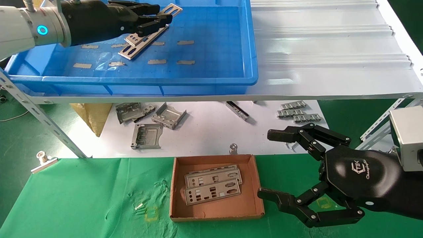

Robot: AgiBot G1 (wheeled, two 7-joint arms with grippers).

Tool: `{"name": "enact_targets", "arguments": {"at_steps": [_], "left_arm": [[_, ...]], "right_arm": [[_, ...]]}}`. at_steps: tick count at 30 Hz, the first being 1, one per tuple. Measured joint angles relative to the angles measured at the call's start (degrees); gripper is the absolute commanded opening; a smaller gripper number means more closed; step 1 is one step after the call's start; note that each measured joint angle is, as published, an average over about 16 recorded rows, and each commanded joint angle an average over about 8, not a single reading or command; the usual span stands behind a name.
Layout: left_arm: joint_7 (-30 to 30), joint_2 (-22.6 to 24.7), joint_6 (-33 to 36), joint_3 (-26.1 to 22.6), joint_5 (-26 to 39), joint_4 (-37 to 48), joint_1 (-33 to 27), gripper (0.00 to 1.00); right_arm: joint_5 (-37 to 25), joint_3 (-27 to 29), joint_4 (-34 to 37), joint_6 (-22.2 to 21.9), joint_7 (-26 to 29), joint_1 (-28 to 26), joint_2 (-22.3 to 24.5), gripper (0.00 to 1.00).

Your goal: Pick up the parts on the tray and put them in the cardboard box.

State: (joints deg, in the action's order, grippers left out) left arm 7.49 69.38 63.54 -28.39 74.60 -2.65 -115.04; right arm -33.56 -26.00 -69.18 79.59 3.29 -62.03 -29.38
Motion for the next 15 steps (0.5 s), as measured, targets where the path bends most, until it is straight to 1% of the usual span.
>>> {"name": "enact_targets", "arguments": {"at_steps": [9, 12, 15], "left_arm": [[3.10, -2.23, 19.37, 0.43, -2.42, -4.37, 1.68, 0.00], [3.78, -2.92, 24.07, -0.27, -3.60, -7.54, 3.48, 0.00], [4.34, -3.60, 27.24, -1.72, -5.09, -11.77, 6.14, 0.00]], "right_arm": [[0.00, 0.00, 0.00, 0.00, 0.00, 0.00, 0.00, 1.00], [0.00, 0.00, 0.00, 0.00, 0.00, 0.00, 0.00, 1.00], [0.00, 0.00, 0.00, 0.00, 0.00, 0.00, 0.00, 1.00]]}}
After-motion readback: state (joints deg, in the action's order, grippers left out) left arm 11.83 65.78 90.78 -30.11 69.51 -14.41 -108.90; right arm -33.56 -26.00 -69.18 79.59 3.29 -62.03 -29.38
